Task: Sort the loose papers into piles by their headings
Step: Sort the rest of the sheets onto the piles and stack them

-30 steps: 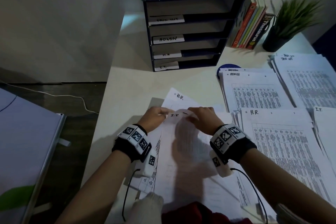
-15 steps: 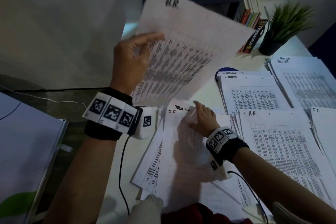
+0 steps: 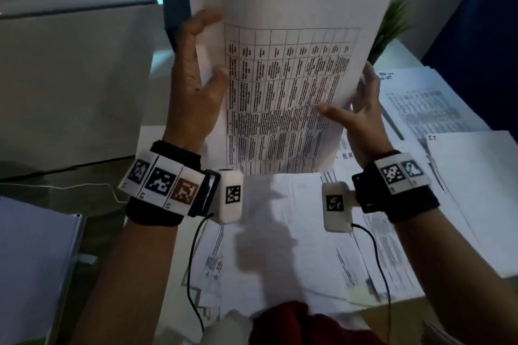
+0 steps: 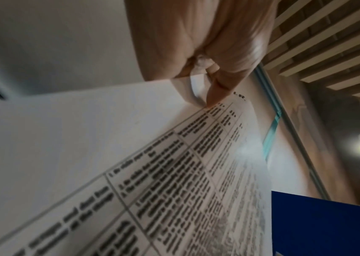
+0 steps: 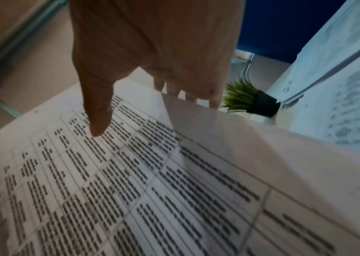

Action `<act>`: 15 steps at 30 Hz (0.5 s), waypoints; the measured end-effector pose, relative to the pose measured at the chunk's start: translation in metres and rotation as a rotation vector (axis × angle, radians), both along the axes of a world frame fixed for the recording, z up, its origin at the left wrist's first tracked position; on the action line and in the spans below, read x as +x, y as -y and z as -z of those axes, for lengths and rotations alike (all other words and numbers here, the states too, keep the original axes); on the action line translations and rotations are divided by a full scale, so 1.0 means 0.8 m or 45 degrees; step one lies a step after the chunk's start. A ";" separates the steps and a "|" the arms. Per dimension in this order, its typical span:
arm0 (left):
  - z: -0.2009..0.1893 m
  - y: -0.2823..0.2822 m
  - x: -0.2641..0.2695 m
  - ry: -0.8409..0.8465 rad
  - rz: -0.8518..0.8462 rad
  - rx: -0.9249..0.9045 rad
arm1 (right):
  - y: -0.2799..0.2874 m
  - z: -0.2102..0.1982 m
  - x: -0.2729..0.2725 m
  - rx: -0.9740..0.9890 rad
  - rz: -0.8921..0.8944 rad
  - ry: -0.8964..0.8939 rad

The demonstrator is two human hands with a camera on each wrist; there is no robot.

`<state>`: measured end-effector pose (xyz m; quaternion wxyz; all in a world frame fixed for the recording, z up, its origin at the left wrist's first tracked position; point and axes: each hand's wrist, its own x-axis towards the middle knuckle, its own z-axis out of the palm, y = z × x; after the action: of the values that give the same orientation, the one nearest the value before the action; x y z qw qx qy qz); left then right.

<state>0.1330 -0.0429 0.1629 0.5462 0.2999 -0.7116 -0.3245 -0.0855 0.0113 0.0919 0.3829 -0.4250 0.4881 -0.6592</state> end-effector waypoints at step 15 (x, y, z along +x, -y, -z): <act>-0.013 -0.036 -0.134 -0.262 0.401 0.255 | -0.078 -0.036 -0.126 -0.086 0.154 0.198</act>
<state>0.0261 -0.0140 0.1737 0.5260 0.2030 -0.6543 -0.5040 -0.1864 0.0738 0.1204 0.3646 -0.3551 0.4592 -0.7281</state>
